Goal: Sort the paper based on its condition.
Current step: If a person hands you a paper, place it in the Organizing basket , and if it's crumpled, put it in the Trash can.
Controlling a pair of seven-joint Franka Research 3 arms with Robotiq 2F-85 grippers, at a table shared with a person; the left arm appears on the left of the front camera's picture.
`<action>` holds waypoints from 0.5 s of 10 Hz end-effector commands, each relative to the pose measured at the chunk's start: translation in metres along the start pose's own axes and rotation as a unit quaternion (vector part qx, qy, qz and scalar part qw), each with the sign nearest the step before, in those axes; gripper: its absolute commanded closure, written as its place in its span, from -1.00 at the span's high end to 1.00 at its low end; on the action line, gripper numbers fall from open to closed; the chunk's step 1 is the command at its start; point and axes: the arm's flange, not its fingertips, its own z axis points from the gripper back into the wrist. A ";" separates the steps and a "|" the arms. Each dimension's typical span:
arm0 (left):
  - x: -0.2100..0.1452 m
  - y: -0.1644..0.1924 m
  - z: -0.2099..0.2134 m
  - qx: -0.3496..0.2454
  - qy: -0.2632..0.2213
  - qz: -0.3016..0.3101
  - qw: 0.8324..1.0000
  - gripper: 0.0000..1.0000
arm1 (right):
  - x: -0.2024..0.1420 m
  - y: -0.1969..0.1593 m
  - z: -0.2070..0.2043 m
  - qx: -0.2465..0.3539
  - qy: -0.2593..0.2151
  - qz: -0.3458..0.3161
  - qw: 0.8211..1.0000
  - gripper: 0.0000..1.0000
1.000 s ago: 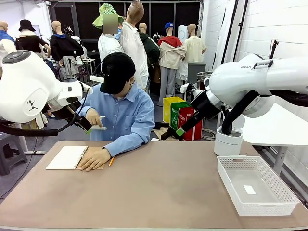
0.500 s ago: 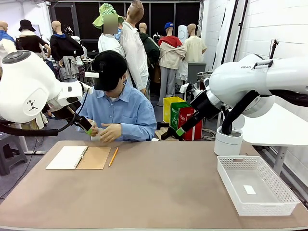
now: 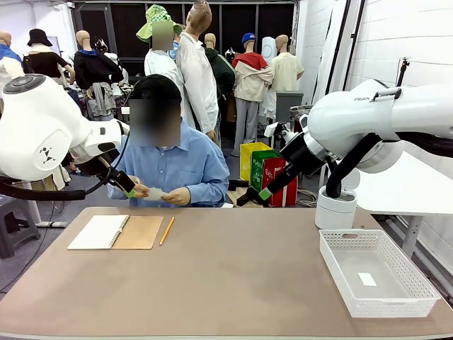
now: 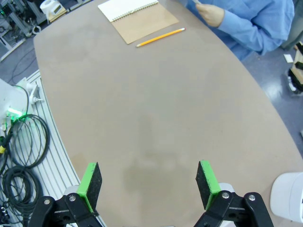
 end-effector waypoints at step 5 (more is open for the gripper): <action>0.000 0.000 0.000 -0.001 -0.001 0.001 1.000 1.00 | 0.002 0.000 0.000 -0.005 0.004 -0.003 1.000 1.00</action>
